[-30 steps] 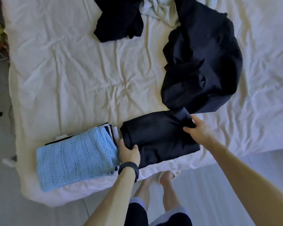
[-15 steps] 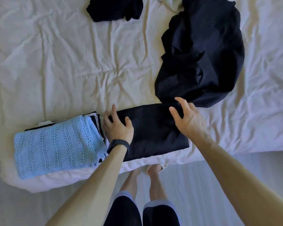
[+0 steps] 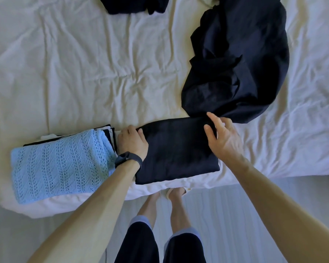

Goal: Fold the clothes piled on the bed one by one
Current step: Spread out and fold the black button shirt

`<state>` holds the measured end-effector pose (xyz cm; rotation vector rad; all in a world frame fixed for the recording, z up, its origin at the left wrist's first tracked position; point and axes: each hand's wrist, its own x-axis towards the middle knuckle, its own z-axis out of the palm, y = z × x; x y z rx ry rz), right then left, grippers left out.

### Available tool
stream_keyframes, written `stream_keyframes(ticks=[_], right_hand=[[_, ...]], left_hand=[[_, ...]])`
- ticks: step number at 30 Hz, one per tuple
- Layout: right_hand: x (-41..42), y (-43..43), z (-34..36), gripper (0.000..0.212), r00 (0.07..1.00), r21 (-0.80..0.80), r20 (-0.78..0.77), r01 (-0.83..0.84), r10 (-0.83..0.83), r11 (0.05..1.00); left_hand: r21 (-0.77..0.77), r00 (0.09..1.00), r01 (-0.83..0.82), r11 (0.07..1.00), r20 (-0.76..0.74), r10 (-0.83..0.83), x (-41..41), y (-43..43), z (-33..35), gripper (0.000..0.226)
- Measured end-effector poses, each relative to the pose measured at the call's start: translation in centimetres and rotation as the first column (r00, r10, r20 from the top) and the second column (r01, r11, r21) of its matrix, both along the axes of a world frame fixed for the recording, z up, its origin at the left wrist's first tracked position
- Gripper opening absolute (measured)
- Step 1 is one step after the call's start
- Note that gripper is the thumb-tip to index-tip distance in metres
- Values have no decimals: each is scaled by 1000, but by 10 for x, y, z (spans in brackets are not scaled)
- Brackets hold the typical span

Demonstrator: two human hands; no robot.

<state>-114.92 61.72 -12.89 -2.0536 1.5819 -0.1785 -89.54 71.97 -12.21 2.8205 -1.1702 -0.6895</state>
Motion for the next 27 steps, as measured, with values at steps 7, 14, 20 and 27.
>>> stream_keyframes(ticks=[7, 14, 20, 27], right_hand=[[-4, 29, -6, 59, 988, -232, -101, -135, 114, 963], [5, 43, -40, 66, 895, -98, -330, -348, 299, 932], [0, 47, -42, 65, 912, -95, -318, -303, 260, 948], [-9, 35, 1, 71, 982, -218, -190, -63, 21, 974]], left_hand=[[-152, 872, 488, 860, 122, -473, -46, 12, -2, 65], [-15, 922, 381, 924, 80, -379, -41, 34, -44, 69], [-4, 929, 345, 938, 140, -341, -23, 42, -37, 68], [-46, 859, 510, 859, -30, -512, -64, 27, -20, 66]])
